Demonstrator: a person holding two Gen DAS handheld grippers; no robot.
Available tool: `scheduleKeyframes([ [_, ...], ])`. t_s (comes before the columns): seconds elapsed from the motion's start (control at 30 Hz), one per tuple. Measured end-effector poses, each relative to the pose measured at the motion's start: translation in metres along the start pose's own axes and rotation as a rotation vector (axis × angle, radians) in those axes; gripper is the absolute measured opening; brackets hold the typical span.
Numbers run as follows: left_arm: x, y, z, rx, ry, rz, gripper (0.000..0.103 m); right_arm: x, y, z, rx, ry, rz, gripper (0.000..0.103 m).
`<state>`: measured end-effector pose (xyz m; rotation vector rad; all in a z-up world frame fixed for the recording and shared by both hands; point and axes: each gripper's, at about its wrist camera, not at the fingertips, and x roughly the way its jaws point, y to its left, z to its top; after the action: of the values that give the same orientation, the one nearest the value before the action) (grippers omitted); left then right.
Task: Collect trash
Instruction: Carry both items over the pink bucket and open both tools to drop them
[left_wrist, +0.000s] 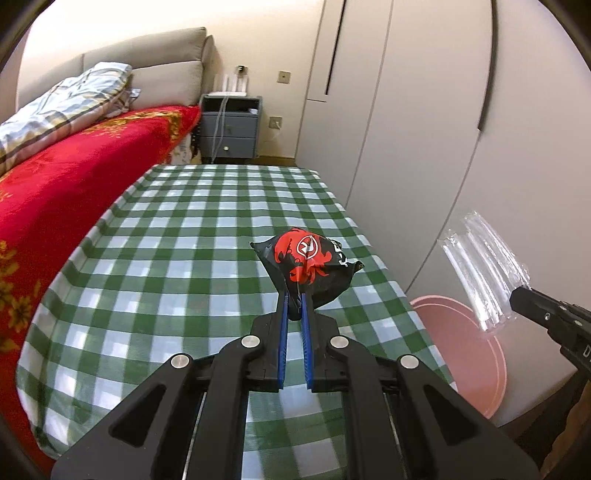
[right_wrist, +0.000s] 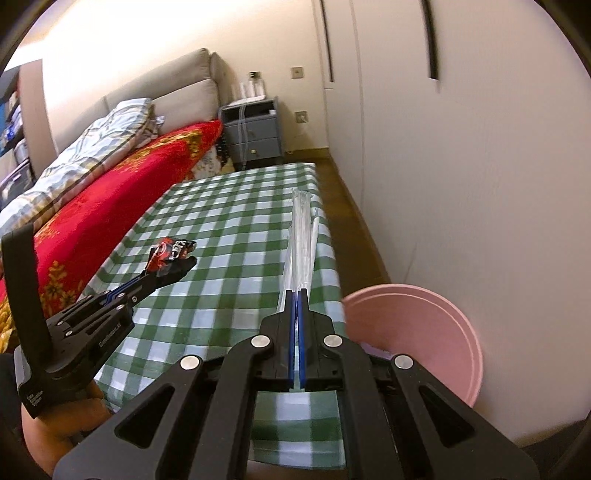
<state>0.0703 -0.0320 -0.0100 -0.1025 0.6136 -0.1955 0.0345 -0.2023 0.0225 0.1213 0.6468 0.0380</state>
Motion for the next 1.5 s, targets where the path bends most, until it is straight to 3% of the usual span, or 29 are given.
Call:
scheduleKeyframes([
  [0.83, 0.040, -0.100, -0.015, 0.124, 0.042, -0.197, 0.007, -0.020, -0.085, -0.004, 0.159, 0.003, -0.188, 0.001],
  [1.1, 0.057, -0.134, -0.021, 0.187, 0.061, -0.251, 0.007, -0.015, -0.097, -0.005, 0.198, 0.024, -0.244, 0.001],
  [1.5, 0.082, -0.154, -0.026, 0.201, 0.107, -0.325, 0.007, -0.006, -0.108, -0.006, 0.241, 0.040, -0.278, 0.004],
])
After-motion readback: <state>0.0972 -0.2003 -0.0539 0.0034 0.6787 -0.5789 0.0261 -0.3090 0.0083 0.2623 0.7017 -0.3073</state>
